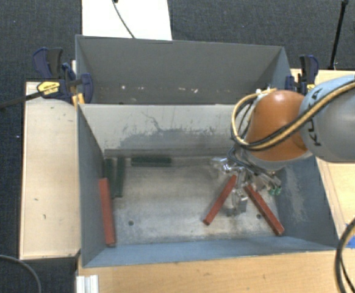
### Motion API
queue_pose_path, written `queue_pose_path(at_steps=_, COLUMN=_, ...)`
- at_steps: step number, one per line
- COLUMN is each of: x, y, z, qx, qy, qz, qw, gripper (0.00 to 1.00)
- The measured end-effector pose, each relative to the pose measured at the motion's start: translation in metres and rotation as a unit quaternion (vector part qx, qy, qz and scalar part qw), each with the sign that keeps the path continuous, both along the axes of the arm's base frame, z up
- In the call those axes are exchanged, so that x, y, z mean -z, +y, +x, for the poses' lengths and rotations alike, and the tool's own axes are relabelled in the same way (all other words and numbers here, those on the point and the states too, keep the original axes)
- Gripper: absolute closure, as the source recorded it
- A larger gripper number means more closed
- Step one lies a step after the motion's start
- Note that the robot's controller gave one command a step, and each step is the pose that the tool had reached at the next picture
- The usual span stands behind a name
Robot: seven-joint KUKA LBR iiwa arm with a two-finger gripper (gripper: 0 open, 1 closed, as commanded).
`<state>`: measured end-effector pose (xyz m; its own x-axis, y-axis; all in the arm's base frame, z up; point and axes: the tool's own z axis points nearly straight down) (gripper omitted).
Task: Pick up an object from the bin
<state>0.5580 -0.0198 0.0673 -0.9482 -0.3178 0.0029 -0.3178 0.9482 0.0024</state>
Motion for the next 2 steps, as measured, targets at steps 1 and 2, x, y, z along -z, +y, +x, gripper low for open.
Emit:
queue_pose_path(at_steps=1, x=-0.003, y=0.000, z=0.002, qx=-0.002, qy=-0.0030, qz=0.000, qw=1.0000, gripper=1.00)
queue_pose_path(at_steps=2, x=-0.133, y=0.005, z=0.007, qx=-0.004, qy=-0.0073, qz=-0.001, qw=1.0000, gripper=1.00)
